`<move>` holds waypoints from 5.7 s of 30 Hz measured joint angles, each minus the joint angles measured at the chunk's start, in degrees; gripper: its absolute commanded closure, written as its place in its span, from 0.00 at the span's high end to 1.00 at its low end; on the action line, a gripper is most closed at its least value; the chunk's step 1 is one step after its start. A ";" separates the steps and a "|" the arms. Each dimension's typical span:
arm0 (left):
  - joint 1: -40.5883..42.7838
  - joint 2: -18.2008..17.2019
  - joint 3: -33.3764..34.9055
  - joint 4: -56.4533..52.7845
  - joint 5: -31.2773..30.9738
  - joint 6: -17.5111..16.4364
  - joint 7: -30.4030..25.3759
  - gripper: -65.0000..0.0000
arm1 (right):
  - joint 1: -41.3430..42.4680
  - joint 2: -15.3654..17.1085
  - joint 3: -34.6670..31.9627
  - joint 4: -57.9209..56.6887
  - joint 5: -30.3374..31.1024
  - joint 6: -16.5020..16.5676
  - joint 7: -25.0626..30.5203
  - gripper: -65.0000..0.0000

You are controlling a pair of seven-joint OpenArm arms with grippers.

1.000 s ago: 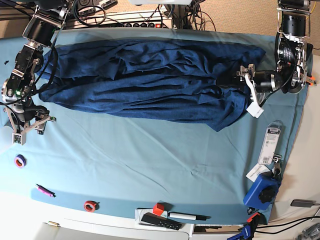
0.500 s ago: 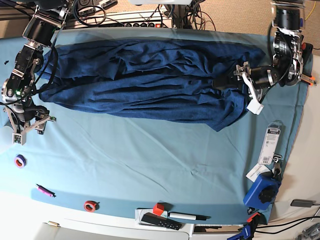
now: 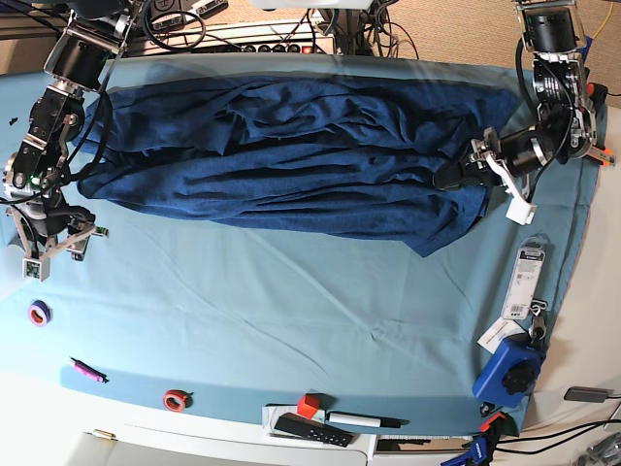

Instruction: Layout the t-shirt on the table in an organized manner, then fold the t-shirt properly

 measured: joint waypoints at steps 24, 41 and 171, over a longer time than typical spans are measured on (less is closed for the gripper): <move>1.25 2.40 -0.35 -0.42 -9.90 -10.38 3.98 0.00 | 0.00 0.00 0.00 0.00 -12.35 -8.11 -0.59 0.48; -2.51 8.59 11.96 8.63 -8.11 -9.97 6.60 0.00 | 0.00 0.00 0.00 0.00 -19.12 -10.73 -1.38 0.48; -6.47 8.72 28.81 16.20 22.84 -3.28 -1.81 0.37 | 0.00 -0.13 0.00 0.00 -16.52 -10.88 -3.23 0.48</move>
